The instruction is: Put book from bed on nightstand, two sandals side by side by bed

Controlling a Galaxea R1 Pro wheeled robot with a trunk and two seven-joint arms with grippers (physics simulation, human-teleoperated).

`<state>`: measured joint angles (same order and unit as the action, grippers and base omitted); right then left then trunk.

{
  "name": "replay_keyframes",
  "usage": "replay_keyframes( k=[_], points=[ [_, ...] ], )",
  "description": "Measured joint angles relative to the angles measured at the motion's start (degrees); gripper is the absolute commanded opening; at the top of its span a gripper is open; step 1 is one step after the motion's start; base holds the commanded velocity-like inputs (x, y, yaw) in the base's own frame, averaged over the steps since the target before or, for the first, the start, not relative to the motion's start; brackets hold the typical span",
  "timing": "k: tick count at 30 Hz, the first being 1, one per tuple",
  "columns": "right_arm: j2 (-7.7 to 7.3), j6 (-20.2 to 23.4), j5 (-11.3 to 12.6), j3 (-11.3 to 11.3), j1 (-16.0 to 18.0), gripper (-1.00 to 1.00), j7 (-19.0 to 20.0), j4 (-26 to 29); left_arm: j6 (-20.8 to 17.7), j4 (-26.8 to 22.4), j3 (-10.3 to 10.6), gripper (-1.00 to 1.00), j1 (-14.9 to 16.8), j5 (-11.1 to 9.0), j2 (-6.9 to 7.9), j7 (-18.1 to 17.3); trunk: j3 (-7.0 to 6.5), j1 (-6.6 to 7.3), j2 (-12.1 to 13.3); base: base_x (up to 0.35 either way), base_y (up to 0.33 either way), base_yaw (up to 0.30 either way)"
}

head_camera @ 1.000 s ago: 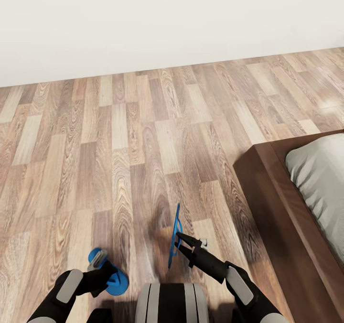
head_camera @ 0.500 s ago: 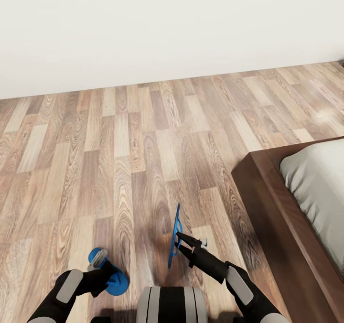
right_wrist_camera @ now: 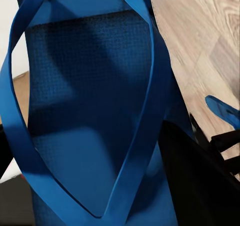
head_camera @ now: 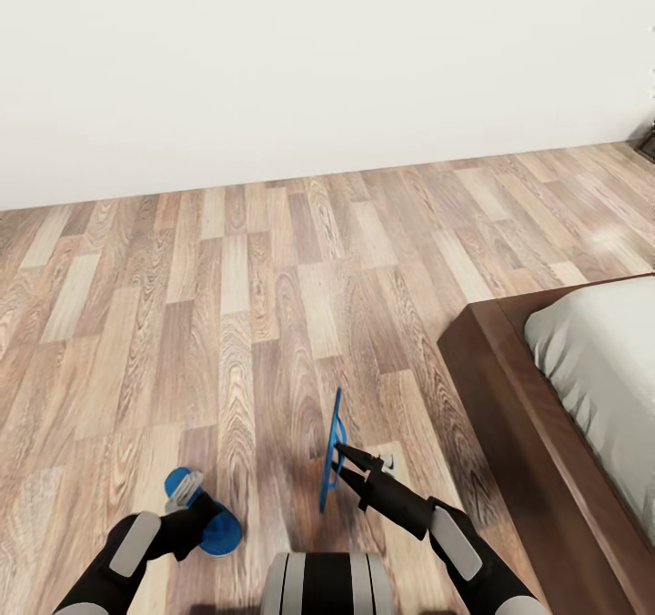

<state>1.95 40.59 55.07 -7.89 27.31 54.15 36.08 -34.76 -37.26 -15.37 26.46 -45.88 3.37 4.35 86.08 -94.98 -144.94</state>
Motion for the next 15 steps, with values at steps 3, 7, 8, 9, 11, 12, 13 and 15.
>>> replay_keyframes(
  k=[3, 7, 8, 9, 11, 12, 13, 15],
  points=[
    [0.00, 0.1, 0.0, -0.1, 0.0, -1.00, 0.0, 0.1, 1.3, 0.0, 1.4, -1.00, 0.0, 0.0, 0.13, -0.1, -0.66, 0.08, 0.0, 0.000, 0.000, 0.000],
    [0.00, 0.1, -0.1, -0.2, 0.0, -1.00, -0.1, 0.1, 2.0, 0.0, 6.9, -1.00, -0.1, 0.0, 2.17, -5.9, -1.55, 0.18, 0.1, 0.000, 0.000, 0.000],
    [0.01, 0.1, -0.1, -0.3, 0.0, -1.00, -0.2, 0.1, 2.0, 0.0, 8.6, -1.00, -0.1, 0.5, 3.03, -8.4, -1.77, 0.21, 0.1, 0.000, 0.000, 0.000],
    [0.04, 0.1, -0.2, -0.3, 0.0, -1.00, -0.2, 0.1, 2.1, 0.0, 10.3, -1.00, -0.2, 1.4, 3.92, -11.3, -1.99, 0.23, 0.1, 0.000, 0.000, 0.000],
    [0.09, 0.1, -0.3, -0.3, 0.0, -1.00, -0.4, 0.1, 2.2, 0.1, 12.7, -1.00, -0.2, 3.4, 5.45, -15.9, -2.44, 0.28, 0.1, 0.000, 0.000, 0.000],
    [0.23, 0.0, -0.5, -0.4, 0.0, -1.00, -0.5, 0.0, 2.6, 0.2, 14.5, -1.00, -0.3, 5.9, 6.63, -20.4, -2.66, 0.31, 0.2, 0.000, 0.000, 0.000],
    [0.31, -0.1, -0.9, -0.4, 0.0, -1.00, -0.6, -0.1, 3.0, 0.3, 15.3, -1.00, -0.3, 7.9, 7.15, -22.9, -2.88, 0.33, 0.2, 0.000, 0.000, 0.000],
    [0.37, -0.3, -4.5, -0.5, 0.0, -1.00, -0.7, -0.2, 4.0, 0.6, 16.2, -1.00, -0.5, 12.2, 8.49, -26.9, -3.32, 0.38, 0.2, 0.000, 0.000, 0.000]
  ],
)
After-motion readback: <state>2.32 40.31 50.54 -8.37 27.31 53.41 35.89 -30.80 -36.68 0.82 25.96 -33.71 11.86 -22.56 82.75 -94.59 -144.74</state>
